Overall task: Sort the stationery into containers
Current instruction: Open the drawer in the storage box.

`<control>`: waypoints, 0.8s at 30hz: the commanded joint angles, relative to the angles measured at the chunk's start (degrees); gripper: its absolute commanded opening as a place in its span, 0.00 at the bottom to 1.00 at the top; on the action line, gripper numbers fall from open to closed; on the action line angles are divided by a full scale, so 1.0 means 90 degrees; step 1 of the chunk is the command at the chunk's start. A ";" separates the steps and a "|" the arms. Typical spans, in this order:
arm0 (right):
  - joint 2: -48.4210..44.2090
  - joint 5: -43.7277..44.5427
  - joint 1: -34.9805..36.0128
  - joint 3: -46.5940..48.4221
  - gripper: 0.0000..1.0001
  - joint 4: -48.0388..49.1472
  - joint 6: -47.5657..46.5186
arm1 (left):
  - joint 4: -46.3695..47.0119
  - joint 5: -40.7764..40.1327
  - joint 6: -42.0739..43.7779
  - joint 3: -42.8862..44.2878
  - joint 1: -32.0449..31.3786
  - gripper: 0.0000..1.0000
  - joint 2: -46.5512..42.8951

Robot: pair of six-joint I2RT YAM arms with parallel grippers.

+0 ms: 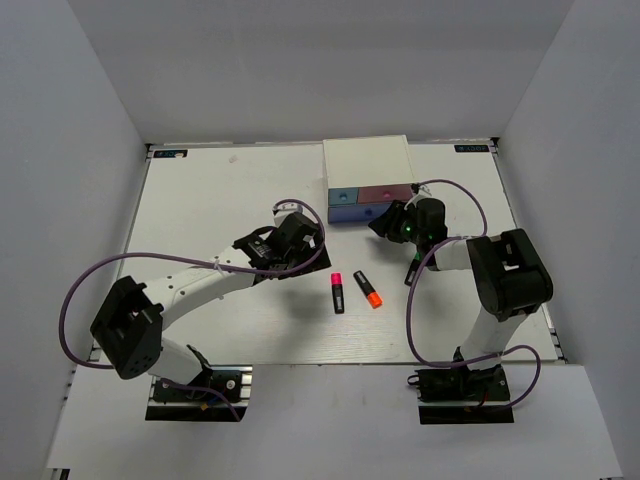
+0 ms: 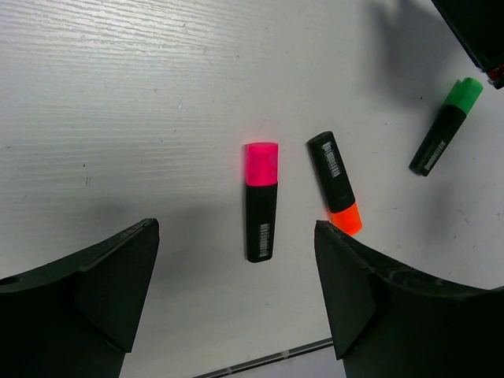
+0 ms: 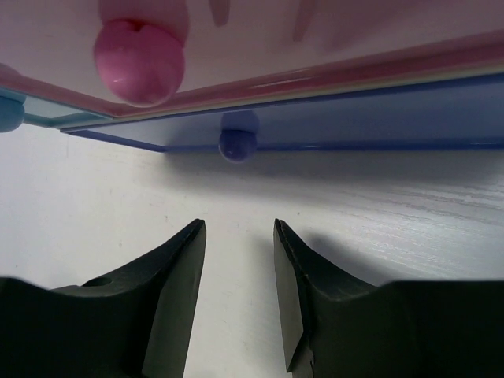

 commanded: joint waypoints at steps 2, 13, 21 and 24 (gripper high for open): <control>0.0112 0.0273 0.0054 0.0167 0.46 0.0482 0.0445 | 0.0011 0.0111 0.0087 0.0219 0.0017 0.90 -0.0077; 0.0249 0.0342 0.0220 0.0206 0.46 0.0804 0.0397 | 0.0011 0.0170 0.0087 0.0277 0.0075 0.90 0.0157; -0.0083 0.0360 0.0308 -0.0272 0.58 0.1020 0.0044 | -0.0048 0.0170 0.0205 0.0395 0.0076 0.90 0.0274; -0.0161 0.0312 0.0279 -0.0419 0.59 0.0971 0.0611 | -0.0048 0.0228 0.0205 0.0395 0.0076 0.90 0.0332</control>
